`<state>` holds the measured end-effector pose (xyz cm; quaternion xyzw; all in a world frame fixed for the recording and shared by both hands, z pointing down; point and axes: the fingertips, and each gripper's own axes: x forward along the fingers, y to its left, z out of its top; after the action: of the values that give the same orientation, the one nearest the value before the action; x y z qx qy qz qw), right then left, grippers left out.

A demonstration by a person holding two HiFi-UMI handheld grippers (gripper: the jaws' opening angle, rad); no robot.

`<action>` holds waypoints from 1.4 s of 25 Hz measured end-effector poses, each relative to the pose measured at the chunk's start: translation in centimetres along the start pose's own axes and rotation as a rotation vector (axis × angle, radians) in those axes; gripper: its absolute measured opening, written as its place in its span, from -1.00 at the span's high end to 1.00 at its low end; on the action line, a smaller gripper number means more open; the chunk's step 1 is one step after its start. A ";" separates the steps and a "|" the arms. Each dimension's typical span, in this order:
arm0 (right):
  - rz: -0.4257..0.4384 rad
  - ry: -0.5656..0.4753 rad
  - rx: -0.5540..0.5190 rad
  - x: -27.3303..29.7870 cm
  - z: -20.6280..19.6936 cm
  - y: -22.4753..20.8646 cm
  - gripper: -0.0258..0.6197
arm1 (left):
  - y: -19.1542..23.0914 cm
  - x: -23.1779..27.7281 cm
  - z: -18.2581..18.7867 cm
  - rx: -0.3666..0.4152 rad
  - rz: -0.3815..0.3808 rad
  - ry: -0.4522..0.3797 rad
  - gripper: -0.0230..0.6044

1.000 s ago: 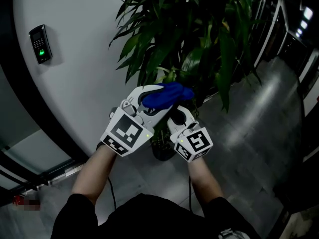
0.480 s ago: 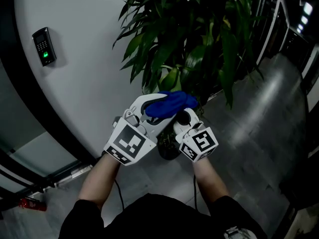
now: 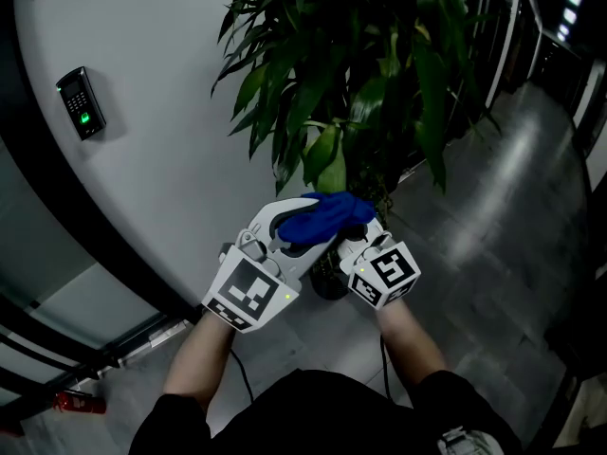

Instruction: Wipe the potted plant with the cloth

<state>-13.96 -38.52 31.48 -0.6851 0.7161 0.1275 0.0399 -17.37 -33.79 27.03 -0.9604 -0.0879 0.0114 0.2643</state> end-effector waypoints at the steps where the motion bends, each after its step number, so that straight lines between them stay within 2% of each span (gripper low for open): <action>1: -0.003 0.000 0.006 -0.1 0.0 0.0 0.91 | -0.3 -0.1 0.0 -0.009 -0.008 -0.002 0.43; 5: -0.012 0.003 0.019 -0.3 -0.1 0.0 0.91 | -0.9 -0.6 -0.2 -0.051 -0.031 -0.012 0.43; 14: -0.032 0.013 0.012 -0.2 -0.5 0.3 0.91 | -2.5 -2.0 -1.4 -0.087 -0.061 0.001 0.43; 21: -0.034 -0.001 0.051 -1.1 -0.7 0.9 0.91 | -3.2 -3.5 -2.6 -0.165 -0.069 -0.010 0.43; 29: -0.099 0.014 0.027 -2.7 -0.8 1.5 0.91 | -3.2 -5.5 -3.1 -0.212 -0.088 -0.046 0.43; 33: -0.145 0.057 0.031 -4.6 -1.5 1.8 0.91 | -3.8 -6.1 -3.9 -0.291 -0.113 -0.096 0.43; 35: -0.173 0.098 0.028 -5.9 -2.2 1.9 0.91 | -4.5 -6.3 -4.5 -0.374 -0.140 -0.124 0.43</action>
<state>-15.23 -33.30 35.24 -0.7490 0.6572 0.0799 0.0255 -23.94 -33.41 33.04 -0.9817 -0.1712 0.0354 0.0756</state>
